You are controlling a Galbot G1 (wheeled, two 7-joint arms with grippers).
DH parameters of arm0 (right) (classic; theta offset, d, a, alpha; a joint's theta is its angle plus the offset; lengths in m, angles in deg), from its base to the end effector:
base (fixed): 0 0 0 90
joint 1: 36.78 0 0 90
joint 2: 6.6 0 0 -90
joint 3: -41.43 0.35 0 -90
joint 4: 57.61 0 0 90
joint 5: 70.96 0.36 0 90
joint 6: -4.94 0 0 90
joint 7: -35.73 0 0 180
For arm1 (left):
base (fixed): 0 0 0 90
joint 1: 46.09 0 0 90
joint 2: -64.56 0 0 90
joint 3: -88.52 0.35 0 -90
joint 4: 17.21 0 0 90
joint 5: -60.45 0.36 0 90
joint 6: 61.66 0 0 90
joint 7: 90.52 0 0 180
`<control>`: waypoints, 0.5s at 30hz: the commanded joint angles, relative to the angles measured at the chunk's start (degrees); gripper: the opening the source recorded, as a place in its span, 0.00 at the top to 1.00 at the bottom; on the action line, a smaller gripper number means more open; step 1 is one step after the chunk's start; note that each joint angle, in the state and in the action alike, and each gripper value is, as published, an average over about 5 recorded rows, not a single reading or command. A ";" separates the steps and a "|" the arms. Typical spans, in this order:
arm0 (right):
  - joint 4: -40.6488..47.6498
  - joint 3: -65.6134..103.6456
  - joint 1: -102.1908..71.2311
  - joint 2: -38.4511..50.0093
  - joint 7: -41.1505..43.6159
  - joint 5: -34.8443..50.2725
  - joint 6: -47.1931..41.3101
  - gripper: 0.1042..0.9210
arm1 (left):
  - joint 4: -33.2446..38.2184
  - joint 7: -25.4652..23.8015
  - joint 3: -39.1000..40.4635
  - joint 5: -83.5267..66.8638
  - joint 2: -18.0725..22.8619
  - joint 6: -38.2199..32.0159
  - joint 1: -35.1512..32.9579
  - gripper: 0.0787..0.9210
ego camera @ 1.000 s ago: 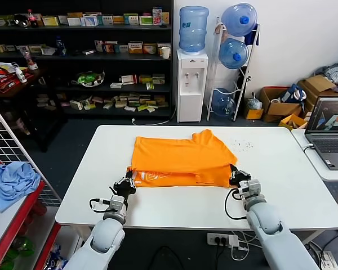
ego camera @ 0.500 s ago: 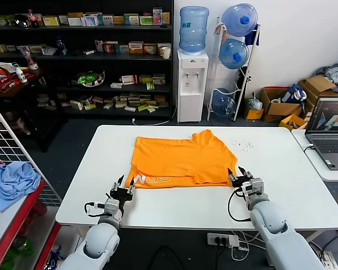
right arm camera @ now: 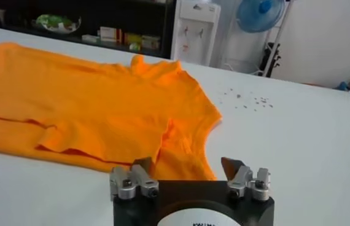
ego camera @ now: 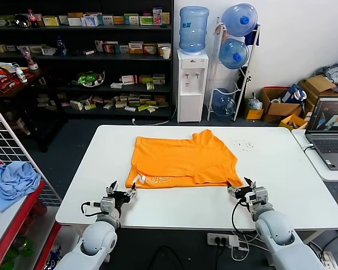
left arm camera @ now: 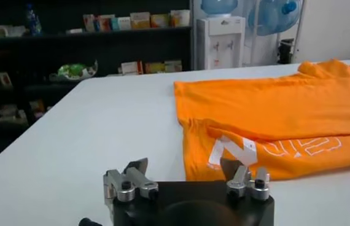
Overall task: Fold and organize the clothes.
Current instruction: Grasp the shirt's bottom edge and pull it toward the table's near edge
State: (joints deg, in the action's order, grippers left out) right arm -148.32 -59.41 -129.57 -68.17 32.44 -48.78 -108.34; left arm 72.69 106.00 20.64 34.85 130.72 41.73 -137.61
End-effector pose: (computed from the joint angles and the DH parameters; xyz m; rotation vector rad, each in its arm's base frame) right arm 0.3368 -0.1050 -0.3529 0.1343 -2.6122 0.2059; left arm 0.3234 0.0177 -0.3842 -0.0960 -2.7254 -0.0919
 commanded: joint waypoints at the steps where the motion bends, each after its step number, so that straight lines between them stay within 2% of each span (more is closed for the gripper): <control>1: 0.90 0.51 -0.64 0.04 0.29 0.11 -0.30 0.43 | -0.78 -0.29 0.02 -3.35 0.10 1.04 0.55 0.27; 15: -2.00 0.92 -3.45 0.75 -1.05 -0.08 -2.00 0.91 | 2.88 -0.93 -0.65 -3.49 -1.90 0.77 -3.08 0.74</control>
State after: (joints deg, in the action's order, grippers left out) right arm -149.63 -58.38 -132.45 -67.28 31.38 -48.83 -109.89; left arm 74.15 105.17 19.96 32.14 129.36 42.22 -139.46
